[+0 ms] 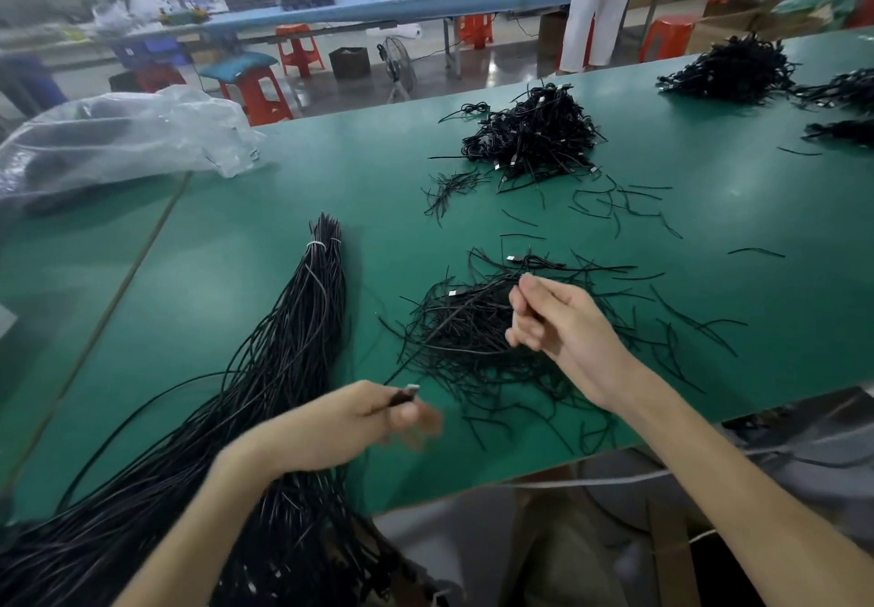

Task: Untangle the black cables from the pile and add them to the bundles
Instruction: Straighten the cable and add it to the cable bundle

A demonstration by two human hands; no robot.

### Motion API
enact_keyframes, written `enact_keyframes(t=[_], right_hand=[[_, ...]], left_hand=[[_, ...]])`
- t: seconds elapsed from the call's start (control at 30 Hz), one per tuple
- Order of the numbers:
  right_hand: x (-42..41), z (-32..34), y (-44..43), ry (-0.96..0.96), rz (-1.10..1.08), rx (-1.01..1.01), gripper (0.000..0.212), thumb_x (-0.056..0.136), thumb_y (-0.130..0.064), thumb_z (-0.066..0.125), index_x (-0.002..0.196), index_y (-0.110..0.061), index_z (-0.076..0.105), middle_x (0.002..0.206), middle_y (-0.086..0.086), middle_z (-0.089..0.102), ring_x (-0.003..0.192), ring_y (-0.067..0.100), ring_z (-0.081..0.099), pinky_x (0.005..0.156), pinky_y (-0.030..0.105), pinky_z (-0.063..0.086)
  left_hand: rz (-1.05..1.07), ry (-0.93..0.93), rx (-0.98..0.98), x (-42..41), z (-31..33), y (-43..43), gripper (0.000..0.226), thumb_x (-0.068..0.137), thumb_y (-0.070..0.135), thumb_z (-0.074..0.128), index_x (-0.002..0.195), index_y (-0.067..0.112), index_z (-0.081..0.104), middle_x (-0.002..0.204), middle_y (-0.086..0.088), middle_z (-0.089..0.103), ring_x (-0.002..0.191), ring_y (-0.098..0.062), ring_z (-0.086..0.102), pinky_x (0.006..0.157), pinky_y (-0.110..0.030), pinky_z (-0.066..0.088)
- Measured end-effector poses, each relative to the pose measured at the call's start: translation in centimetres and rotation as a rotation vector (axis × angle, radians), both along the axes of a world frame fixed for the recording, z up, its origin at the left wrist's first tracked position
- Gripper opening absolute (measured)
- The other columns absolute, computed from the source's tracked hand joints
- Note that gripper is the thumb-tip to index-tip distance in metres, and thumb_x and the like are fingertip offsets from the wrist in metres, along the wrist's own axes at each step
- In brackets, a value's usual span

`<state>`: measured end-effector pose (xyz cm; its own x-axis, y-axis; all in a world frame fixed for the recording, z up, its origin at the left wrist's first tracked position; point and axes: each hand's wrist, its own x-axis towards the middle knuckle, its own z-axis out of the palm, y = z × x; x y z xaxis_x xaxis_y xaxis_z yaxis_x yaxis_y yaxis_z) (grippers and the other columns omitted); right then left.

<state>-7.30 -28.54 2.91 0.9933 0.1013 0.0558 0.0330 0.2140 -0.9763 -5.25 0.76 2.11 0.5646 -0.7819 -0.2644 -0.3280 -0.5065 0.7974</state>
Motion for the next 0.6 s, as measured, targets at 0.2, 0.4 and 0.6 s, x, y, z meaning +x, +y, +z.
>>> enact_keyframes(t=[0.2, 0.4, 0.6], right_hand=[[-1.7, 3.8, 3.9, -0.256, 0.117, -0.145, 0.036, 0.107, -0.031, 0.046, 0.082, -0.010, 0.061, 0.057, -0.003, 0.048, 0.054, 0.018, 0.044, 0.067, 0.029, 0.048], [-4.3, 0.2, 7.1, -0.224, 0.339, -0.428, 0.036, 0.109, -0.033, 0.048, 0.084, -0.010, 0.060, 0.060, 0.015, 0.045, 0.055, 0.017, 0.040, 0.056, 0.029, 0.037], [-1.6, -2.4, 5.2, 0.103, 0.193, -0.288, 0.051, 0.097, -0.054, 0.050, 0.058, -0.022, 0.047, 0.055, -0.006, 0.041, 0.050, 0.015, 0.041, 0.061, 0.022, 0.041]], left_hand=[[0.448, 0.072, -0.499, 0.9, -2.1, -1.8, 0.049, 0.111, 0.047, 0.032, 0.152, 0.026, 0.047, 0.154, 0.012, 0.051, 0.148, -0.012, 0.041, 0.121, -0.028, 0.033], [0.550, 0.584, -1.248, 1.8, 1.6, -2.7, 0.053, 0.110, 0.045, 0.023, 0.140, 0.013, 0.053, 0.141, -0.002, 0.064, 0.125, -0.013, 0.064, 0.093, -0.026, 0.057], [0.141, 0.515, -0.839, -0.3, 4.8, 0.6, 0.048, 0.108, 0.050, 0.045, 0.077, 0.018, 0.062, 0.060, 0.005, 0.055, 0.040, -0.010, 0.039, 0.041, -0.016, 0.030]])
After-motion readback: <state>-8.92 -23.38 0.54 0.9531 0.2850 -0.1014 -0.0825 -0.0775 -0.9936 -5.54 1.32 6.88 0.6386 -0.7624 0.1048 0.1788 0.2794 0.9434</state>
